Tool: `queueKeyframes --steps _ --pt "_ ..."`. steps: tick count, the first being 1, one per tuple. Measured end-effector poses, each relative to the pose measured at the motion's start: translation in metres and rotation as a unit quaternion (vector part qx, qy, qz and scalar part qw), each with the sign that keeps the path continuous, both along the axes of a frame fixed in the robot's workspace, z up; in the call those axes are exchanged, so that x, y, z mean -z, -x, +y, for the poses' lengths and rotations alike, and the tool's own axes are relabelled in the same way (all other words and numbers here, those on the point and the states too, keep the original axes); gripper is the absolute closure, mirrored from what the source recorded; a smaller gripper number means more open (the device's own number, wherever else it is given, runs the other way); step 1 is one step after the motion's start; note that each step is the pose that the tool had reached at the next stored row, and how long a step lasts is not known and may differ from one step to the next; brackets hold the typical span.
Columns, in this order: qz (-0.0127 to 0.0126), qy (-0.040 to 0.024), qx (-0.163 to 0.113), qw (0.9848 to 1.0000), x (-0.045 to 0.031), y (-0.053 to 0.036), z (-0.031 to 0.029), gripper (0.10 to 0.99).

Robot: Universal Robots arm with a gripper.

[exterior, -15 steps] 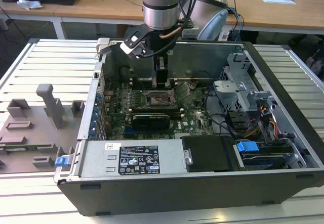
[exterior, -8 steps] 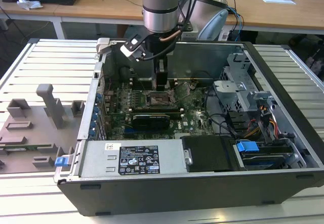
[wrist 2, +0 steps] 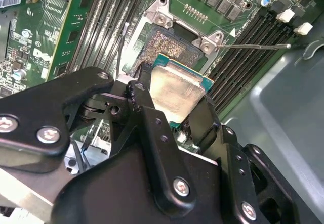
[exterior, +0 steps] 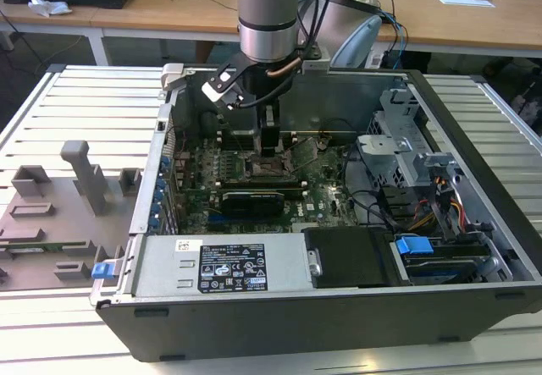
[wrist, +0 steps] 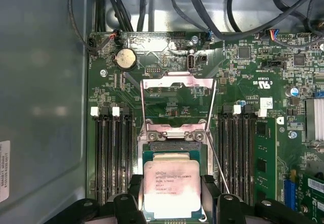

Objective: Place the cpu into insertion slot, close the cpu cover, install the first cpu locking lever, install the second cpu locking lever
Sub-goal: 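Place the cpu into insertion slot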

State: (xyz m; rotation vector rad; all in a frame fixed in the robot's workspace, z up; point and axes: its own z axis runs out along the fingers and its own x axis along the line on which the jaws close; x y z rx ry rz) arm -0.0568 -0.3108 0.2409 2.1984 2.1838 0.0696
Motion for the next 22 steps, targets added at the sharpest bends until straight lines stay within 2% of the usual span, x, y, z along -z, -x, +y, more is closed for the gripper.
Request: queueKeyframes --steps 14,18,22 --pt "0.0 0.0 0.0 1.0 0.0088 0.0 0.0009 0.545" --pt "0.0 0.0 0.0 1.0 0.0177 0.0001 0.0015 0.545" --pt "0.0 0.0 0.0 1.0 0.0224 0.0002 -0.0044 0.545"
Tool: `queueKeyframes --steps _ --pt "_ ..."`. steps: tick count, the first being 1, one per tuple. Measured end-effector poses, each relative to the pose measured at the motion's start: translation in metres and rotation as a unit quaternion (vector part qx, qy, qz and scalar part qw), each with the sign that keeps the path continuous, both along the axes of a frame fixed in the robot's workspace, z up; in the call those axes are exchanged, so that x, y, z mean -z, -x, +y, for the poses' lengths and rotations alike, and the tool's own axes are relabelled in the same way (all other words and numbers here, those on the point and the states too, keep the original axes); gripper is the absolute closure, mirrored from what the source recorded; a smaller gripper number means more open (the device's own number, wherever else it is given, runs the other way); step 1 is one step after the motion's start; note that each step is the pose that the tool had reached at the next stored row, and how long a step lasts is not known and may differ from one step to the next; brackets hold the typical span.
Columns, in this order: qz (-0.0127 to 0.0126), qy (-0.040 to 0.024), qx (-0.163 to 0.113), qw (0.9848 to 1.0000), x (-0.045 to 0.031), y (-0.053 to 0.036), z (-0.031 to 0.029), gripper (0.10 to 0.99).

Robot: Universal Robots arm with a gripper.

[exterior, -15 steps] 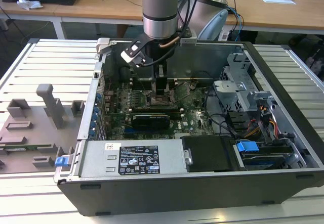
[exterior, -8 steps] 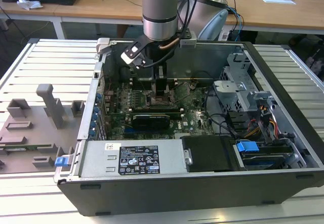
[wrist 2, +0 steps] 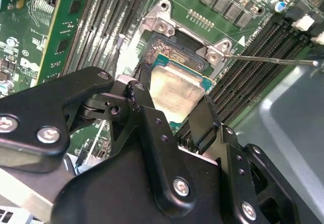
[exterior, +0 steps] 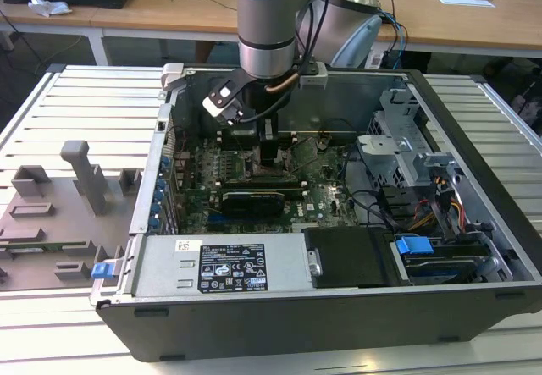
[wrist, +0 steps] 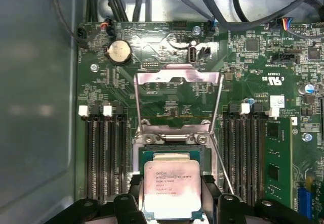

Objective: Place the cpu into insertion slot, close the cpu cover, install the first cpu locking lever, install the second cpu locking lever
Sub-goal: 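Place the cpu into insertion slot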

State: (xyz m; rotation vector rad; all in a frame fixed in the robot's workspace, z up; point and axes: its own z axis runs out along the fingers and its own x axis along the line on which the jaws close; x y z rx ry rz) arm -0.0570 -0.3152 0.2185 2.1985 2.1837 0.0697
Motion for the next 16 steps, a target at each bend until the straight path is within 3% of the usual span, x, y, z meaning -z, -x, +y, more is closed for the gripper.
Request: queueKeyframes --steps 3,16 --pt "-0.0001 -0.0001 0.0 1.0 0.0037 0.0 -0.0035 0.545" --pt "0.0 0.0001 0.001 1.0 0.0147 0.0 -0.0036 0.545"
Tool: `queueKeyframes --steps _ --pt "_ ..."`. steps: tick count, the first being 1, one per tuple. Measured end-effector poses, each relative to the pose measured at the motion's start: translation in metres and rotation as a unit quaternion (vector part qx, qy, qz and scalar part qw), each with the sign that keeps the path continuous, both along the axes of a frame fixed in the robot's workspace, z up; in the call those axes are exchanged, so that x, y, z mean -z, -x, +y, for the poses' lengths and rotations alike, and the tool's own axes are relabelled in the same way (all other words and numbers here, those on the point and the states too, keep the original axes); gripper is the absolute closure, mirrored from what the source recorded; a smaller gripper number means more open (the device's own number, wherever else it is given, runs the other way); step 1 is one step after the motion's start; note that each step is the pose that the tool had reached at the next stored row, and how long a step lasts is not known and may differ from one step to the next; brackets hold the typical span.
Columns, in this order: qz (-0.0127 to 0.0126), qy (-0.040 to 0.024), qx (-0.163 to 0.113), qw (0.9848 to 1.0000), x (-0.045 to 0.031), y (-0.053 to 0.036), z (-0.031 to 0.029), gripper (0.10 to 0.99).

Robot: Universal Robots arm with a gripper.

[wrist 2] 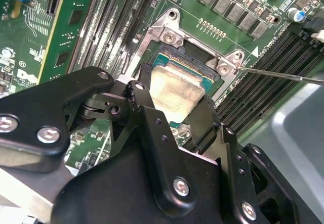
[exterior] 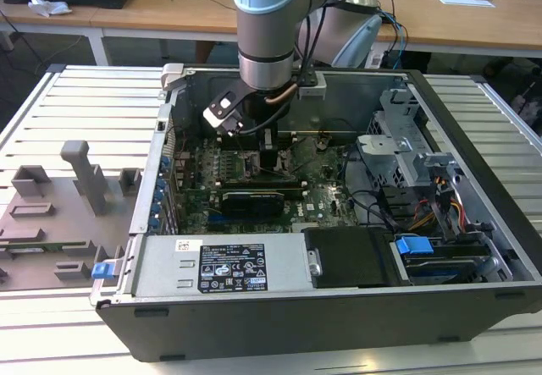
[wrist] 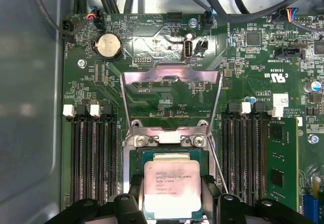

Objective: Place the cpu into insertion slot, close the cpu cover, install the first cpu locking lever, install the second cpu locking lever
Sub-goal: 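Place the cpu into insertion slot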

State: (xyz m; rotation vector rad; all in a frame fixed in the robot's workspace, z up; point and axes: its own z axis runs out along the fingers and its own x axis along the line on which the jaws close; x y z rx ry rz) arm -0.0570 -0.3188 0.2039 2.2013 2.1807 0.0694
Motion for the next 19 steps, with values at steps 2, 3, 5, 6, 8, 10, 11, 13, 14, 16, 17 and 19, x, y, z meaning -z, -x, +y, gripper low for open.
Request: queueKeyframes --steps 2,3,5,6,8,10,11,13,14,16,17,19 --pt "0.0 0.0004 0.002 1.0 0.0005 0.0002 0.0 0.545" --pt "0.0 0.0006 0.002 1.0 0.001 0.0005 0.0 0.545" --pt "-0.0001 0.0005 0.002 1.0 0.0023 0.0007 0.0001 0.545" --pt "0.0 0.0006 0.002 1.0 0.0029 0.0007 0.0 0.545" --pt "0.0 0.0006 0.002 1.0 0.004 0.0008 0.0 0.545" --pt "0.0 0.0006 0.002 1.0 0.0042 0.0008 0.0 0.545" --pt "0.0 0.0006 0.002 1.0 0.0042 0.0008 0.0 0.545" --pt "0.0 0.0005 0.002 1.0 0.0043 0.0008 0.0 0.545" --pt "0.0 0.0005 0.002 1.0 0.0043 0.0008 0.0 0.533" --pt "0.0 0.0006 0.002 1.0 0.0043 0.0008 0.0 0.471" --pt "0.0 0.0006 0.002 1.0 0.0044 0.0008 0.0 0.471" --pt "0.0 0.0006 0.002 1.0 0.0044 0.0008 0.0 0.471"
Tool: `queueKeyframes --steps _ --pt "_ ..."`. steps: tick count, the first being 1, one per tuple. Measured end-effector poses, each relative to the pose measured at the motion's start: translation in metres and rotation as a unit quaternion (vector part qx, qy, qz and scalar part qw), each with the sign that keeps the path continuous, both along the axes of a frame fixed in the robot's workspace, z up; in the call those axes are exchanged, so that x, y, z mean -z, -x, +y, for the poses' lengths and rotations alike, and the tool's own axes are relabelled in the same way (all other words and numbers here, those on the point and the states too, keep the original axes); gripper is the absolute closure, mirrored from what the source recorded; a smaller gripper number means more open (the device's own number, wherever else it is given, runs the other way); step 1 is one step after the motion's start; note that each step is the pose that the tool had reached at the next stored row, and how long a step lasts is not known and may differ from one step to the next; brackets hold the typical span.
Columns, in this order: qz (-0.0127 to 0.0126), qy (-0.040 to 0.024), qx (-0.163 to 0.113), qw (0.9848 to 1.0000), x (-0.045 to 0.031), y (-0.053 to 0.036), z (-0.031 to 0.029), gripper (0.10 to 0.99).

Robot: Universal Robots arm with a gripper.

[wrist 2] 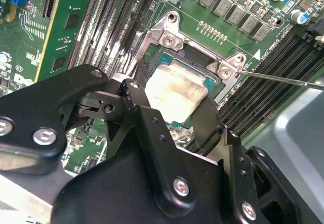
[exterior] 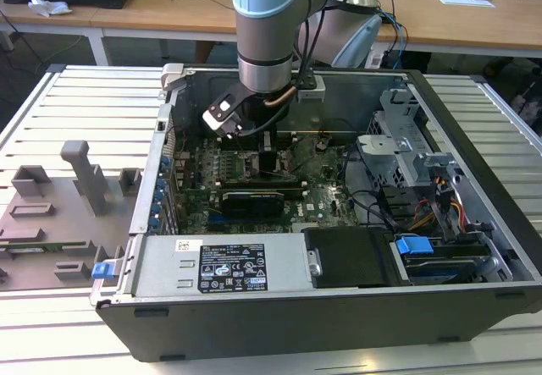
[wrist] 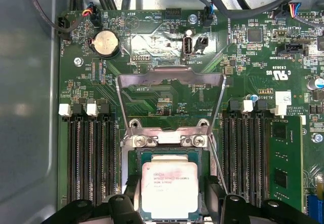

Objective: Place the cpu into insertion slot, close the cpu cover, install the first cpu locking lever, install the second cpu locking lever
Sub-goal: 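Place the cpu into insertion slot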

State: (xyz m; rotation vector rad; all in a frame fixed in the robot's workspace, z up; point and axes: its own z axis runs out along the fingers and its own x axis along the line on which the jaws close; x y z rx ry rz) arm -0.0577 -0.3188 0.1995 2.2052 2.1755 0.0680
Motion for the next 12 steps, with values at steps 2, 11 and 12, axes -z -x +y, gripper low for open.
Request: queueKeyframes --steps 2,11,12 --pt "0.0 -0.0001 0.0 1.0 -0.0002 0.0 0.0 0.471" --pt "0.0 0.0 0.0 1.0 -0.022 -0.0001 0.0018 0.482" --pt "0.0 0.0001 0.0 1.0 -0.0271 -0.0001 0.0018 0.675"
